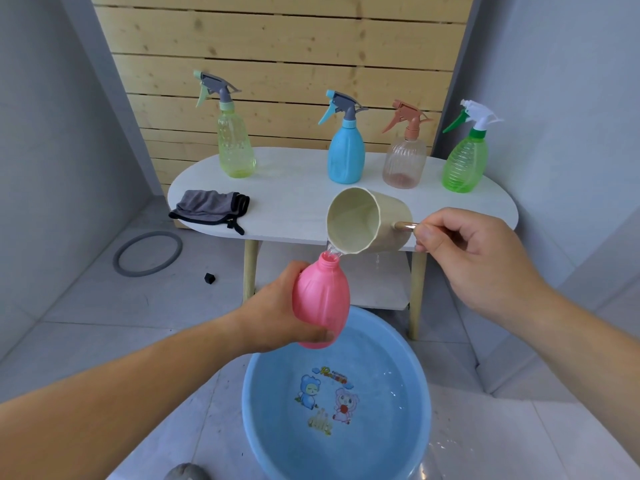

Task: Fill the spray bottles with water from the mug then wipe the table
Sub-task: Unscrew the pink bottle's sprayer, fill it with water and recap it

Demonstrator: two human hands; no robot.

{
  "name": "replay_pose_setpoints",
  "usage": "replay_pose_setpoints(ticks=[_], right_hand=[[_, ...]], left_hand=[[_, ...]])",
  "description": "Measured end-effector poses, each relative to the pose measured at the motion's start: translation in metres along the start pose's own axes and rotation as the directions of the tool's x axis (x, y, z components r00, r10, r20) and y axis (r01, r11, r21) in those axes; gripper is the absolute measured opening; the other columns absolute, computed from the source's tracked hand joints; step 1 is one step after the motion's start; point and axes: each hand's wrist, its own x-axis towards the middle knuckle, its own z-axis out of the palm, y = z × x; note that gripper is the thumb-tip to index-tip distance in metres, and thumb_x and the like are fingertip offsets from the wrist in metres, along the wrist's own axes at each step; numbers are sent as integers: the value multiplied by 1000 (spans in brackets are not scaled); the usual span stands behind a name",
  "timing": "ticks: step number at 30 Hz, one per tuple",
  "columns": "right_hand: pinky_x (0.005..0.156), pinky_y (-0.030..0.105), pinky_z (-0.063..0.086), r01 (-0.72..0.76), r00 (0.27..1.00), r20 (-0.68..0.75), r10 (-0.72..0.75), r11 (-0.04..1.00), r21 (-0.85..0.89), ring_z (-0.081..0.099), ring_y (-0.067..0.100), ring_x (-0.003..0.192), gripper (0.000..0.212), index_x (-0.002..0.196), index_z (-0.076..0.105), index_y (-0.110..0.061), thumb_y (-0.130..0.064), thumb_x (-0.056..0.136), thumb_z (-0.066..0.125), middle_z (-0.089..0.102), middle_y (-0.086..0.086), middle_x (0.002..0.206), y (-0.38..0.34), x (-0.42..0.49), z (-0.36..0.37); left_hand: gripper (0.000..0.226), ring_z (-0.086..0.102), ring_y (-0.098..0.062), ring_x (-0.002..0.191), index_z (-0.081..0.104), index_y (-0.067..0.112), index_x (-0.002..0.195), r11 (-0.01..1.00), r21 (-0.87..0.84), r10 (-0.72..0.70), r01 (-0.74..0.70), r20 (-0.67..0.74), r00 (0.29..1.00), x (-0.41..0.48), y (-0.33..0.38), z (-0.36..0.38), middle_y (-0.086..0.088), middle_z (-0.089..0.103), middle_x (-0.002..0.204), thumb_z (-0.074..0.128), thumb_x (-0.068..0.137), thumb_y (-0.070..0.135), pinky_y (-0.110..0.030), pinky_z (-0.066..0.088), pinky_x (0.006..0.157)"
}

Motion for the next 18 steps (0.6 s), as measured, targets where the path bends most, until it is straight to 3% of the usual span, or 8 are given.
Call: replay_pose_setpoints(ticks=[9, 13, 18], right_hand=[[76, 31, 46, 20, 1000, -10, -20, 1000, 0, 61, 23, 80, 20, 76, 65, -25, -23, 95, 59, 69, 0, 79, 2, 0, -1], [64, 13, 40, 34, 999, -6, -34, 999, -33, 56, 10, 73, 19, 77, 65, -21, -21, 95, 60, 67, 0, 79, 2, 1, 0], [67, 9, 39, 49, 999, -7, -49, 998, -51, 56, 10, 78, 17, 79, 66, -20, -21, 94, 60, 66, -3, 81, 2, 1, -1]], left_hand=[[90, 62, -10, 107, 36, 43, 133, 1000, 14, -12, 13, -6, 1000, 1, -2, 0, 15, 57, 118, 95, 68, 24, -37, 63, 86], [91, 61, -7, 106, 35, 43, 133, 1000, 14, -12, 12, -3, 1000, 1, -2, 1, 16, 56, 118, 95, 68, 24, -33, 62, 85], [92, 61, -10, 108, 34, 44, 133, 1000, 18, -12, 12, 5, 1000, 2, -2, 1, 15, 56, 120, 95, 67, 26, -37, 62, 87]])
